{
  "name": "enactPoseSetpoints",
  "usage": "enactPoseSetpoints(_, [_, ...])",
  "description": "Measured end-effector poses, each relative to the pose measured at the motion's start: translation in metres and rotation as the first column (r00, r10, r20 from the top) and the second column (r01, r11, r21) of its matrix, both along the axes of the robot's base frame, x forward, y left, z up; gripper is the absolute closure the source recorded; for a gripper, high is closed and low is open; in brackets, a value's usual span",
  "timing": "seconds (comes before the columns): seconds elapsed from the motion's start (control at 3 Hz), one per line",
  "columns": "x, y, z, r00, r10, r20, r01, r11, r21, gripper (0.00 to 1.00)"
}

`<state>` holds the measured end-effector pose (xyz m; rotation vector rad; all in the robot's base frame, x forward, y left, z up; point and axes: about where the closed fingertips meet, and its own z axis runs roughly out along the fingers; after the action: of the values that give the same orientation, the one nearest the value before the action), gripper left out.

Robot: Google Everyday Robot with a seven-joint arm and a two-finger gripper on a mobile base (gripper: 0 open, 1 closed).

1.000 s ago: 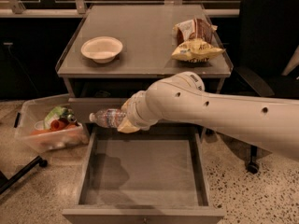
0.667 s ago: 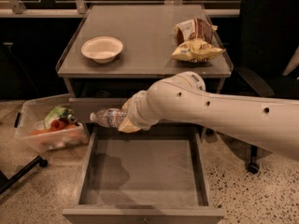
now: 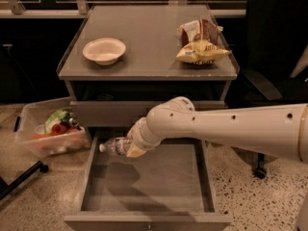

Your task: Place water bottle into middle drawer

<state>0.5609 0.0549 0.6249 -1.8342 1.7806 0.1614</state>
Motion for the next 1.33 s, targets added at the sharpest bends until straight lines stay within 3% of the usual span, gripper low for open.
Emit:
enactPoseSetpoints(0.33, [-0.002,-0.008,-0.083,0.9981,0.011,-0.061,-0.013,1.0,-0.027,1.0])
enactPoseSetpoints(0.67, [0.001,-0.016,-0.159,0.9964,-0.003,-0.085,0.0,1.0,-0.027,1.0])
enactPoseSetpoints(1.0, [0.003,-0.013,-0.22,0.9918,-0.002,-0.128,0.003,1.0,0.002,1.0])
enactPoseSetpoints(1.33, [0.008,-0.011,-0.255,0.9868,0.0,-0.162,0.007,0.999,0.043,0.81])
